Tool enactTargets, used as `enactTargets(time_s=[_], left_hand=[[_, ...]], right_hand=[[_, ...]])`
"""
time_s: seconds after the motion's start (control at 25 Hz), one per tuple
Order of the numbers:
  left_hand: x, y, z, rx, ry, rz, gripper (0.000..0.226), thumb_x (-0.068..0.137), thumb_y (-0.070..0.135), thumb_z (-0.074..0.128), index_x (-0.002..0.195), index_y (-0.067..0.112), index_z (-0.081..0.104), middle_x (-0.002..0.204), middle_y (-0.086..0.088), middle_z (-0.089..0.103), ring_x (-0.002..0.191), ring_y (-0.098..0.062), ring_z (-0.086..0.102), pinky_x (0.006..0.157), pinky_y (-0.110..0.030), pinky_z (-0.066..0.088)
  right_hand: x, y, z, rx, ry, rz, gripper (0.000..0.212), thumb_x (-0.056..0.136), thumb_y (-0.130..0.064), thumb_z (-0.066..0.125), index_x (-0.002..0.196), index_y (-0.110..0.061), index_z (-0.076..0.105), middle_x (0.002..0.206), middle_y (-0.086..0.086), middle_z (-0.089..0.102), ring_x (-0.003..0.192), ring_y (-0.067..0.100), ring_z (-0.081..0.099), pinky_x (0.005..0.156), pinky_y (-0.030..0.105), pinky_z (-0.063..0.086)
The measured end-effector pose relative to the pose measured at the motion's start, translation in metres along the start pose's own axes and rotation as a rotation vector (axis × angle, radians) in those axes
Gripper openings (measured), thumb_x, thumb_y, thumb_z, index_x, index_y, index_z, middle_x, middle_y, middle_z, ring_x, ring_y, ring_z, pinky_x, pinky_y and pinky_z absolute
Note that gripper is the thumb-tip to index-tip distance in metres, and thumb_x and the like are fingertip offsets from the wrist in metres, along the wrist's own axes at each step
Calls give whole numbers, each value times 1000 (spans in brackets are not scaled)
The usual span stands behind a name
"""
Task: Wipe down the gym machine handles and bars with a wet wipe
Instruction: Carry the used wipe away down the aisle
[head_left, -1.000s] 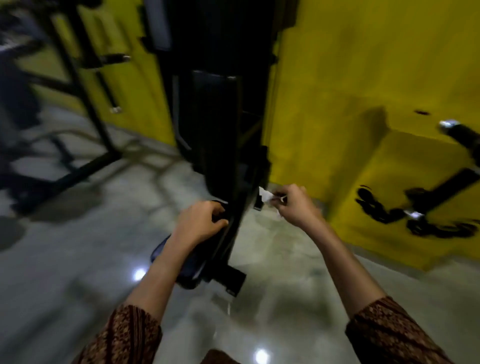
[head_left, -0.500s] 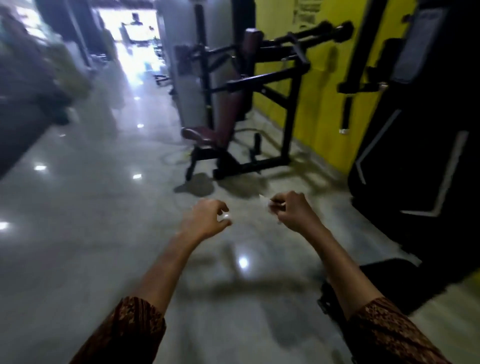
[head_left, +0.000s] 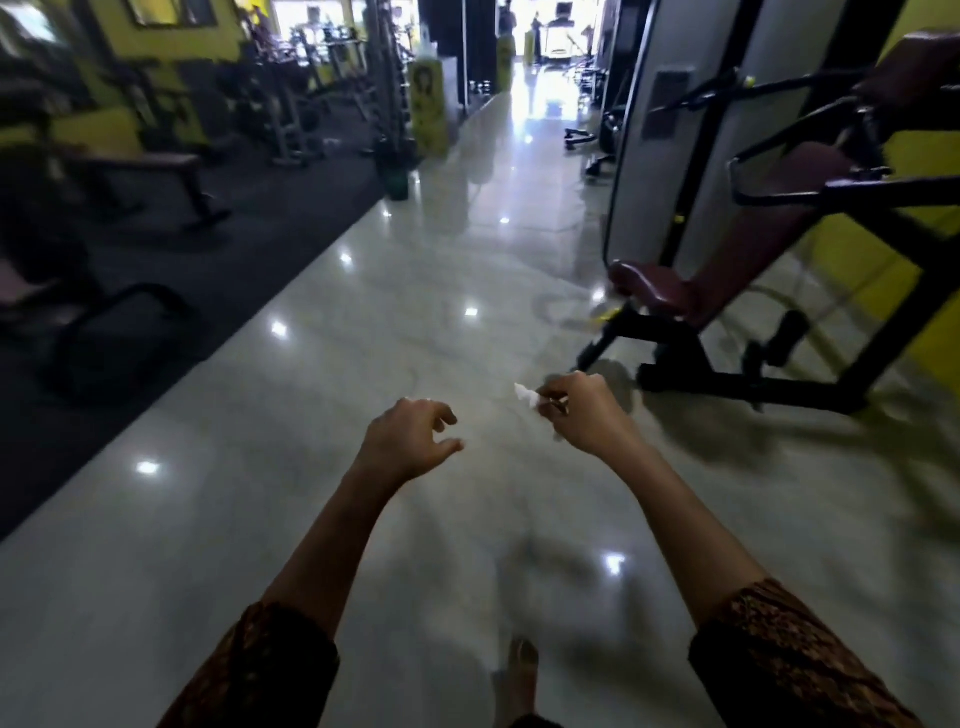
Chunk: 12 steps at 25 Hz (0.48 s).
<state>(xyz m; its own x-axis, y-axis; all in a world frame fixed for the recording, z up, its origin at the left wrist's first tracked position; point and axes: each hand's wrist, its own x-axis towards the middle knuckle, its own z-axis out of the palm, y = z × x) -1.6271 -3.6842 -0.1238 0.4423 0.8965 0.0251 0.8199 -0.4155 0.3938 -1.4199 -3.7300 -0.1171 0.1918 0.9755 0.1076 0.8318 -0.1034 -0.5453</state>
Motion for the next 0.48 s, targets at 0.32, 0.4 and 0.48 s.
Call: enactTargets(time_s=[0.32,0.4,0.48], left_hand=[[202,-43,-31,36,24,-133,37,81,42,67,113,24,64,109,6,67,102,-11,59,85,-28,47],[258,-50,-40,26,76,-138,36,81,42,66,113,25,64,109,6,67,103,-12,59,84,-28,46],[296,-58,-44,17,87,-146,36,82,42,66,113,25,63,108,6,67,104,-13,58,84,-28,46]], right_hand=[[238,8,16,-27,-104,-116,16,89,-9,53,98,-9,67,90,15,63,75,30,64,72,39,54],[299,11,15,-7,-92,-143,16,89,-9,54,97,-8,67,90,16,64,76,30,64,72,40,54],[343,15,20,11,-93,-151,16,89,-9,54,97,-9,68,90,16,65,80,30,64,73,40,54]])
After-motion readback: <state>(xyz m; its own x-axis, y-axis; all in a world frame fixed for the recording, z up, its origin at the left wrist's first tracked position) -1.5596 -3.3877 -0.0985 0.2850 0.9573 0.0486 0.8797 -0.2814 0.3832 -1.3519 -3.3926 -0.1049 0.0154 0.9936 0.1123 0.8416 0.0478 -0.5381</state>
